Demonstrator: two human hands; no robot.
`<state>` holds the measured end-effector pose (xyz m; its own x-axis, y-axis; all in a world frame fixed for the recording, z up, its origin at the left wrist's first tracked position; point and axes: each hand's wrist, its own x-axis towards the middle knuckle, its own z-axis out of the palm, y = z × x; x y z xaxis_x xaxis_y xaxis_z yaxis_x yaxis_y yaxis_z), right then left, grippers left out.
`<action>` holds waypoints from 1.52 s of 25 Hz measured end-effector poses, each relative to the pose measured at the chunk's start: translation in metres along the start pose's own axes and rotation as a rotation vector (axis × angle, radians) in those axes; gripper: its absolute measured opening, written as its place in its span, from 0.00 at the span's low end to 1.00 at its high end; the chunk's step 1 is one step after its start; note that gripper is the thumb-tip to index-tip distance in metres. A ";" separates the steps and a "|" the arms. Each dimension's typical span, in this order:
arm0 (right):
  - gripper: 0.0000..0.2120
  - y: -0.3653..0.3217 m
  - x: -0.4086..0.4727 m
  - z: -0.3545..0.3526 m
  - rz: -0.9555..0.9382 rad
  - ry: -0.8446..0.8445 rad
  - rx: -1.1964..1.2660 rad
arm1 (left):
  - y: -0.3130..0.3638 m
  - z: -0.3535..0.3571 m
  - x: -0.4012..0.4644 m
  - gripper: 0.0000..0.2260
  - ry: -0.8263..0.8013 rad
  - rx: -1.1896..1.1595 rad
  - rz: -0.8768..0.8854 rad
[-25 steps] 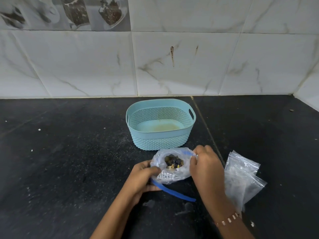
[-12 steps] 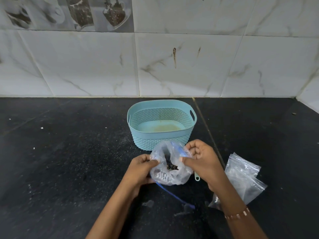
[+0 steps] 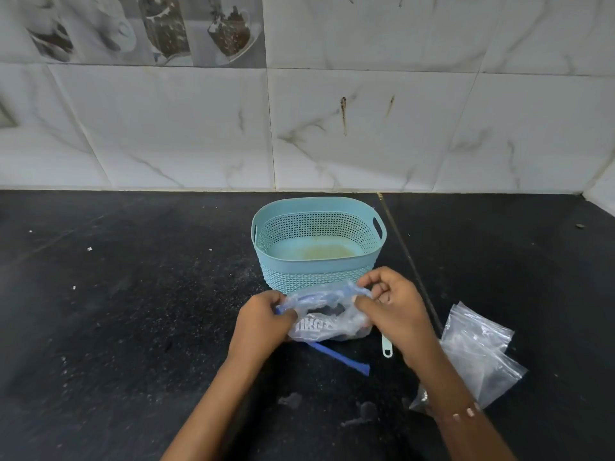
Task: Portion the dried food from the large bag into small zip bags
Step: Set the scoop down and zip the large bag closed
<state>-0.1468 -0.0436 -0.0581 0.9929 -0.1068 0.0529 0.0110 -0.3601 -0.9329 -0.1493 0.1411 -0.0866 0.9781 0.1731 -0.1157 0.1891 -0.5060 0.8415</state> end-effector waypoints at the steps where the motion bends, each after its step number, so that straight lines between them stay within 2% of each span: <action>1: 0.11 -0.002 0.003 -0.005 0.150 -0.100 0.175 | 0.000 -0.002 0.001 0.09 -0.016 -0.137 -0.038; 3: 0.15 0.002 0.006 -0.008 0.346 -0.215 0.292 | 0.002 -0.001 0.002 0.10 -0.038 -0.336 -0.098; 6: 0.12 0.006 0.008 -0.002 0.392 -0.228 0.187 | 0.007 0.002 0.003 0.09 -0.046 -0.333 -0.067; 9: 0.11 0.001 0.010 -0.005 0.302 -0.118 0.052 | 0.015 -0.005 0.002 0.06 -0.086 -0.396 -0.076; 11: 0.11 -0.004 0.010 -0.007 0.165 -0.035 -0.196 | 0.019 -0.011 0.000 0.04 -0.176 -0.536 -0.105; 13: 0.11 -0.008 0.008 -0.004 0.046 0.073 -0.455 | 0.022 -0.014 -0.002 0.05 -0.216 -0.571 -0.106; 14: 0.10 -0.011 0.006 -0.003 -0.002 0.097 -0.515 | 0.023 -0.014 -0.003 0.04 -0.191 -0.517 -0.088; 16: 0.06 -0.013 0.004 -0.004 -0.056 0.048 -0.487 | 0.023 -0.014 -0.002 0.04 -0.090 -0.362 -0.048; 20: 0.04 -0.024 0.001 -0.015 0.026 -0.187 -0.023 | 0.019 -0.018 0.004 0.09 0.034 -0.114 -0.001; 22: 0.07 -0.025 0.001 -0.020 0.113 -0.224 0.084 | 0.019 -0.020 0.004 0.09 0.051 -0.048 0.019; 25: 0.12 -0.022 0.002 -0.015 0.117 -0.144 -0.059 | 0.024 -0.019 -0.002 0.09 0.130 0.124 0.093; 28: 0.15 -0.020 -0.004 -0.001 -0.068 0.038 -0.511 | 0.029 -0.016 -0.006 0.13 0.140 0.209 0.147; 29: 0.14 -0.019 -0.006 0.002 -0.111 0.074 -0.569 | 0.029 -0.015 -0.006 0.14 0.097 0.172 0.136; 31: 0.09 -0.013 -0.003 -0.001 -0.083 0.017 -0.426 | 0.027 -0.018 -0.002 0.13 -0.027 -0.014 0.092; 33: 0.03 -0.013 0.002 -0.010 0.105 -0.158 -0.033 | 0.021 -0.023 0.000 0.07 -0.118 -0.195 0.062; 35: 0.06 -0.011 0.003 -0.020 0.267 -0.263 0.240 | 0.016 -0.025 0.000 0.02 -0.182 -0.370 0.017; 38: 0.03 -0.011 0.002 -0.024 0.236 -0.219 0.209 | 0.017 -0.022 -0.004 0.03 -0.210 -0.505 -0.014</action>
<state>-0.1481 -0.0622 -0.0390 0.9725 0.0448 -0.2287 -0.2198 -0.1503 -0.9639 -0.1523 0.1506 -0.0598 0.9820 -0.0215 -0.1878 0.1872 -0.0270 0.9819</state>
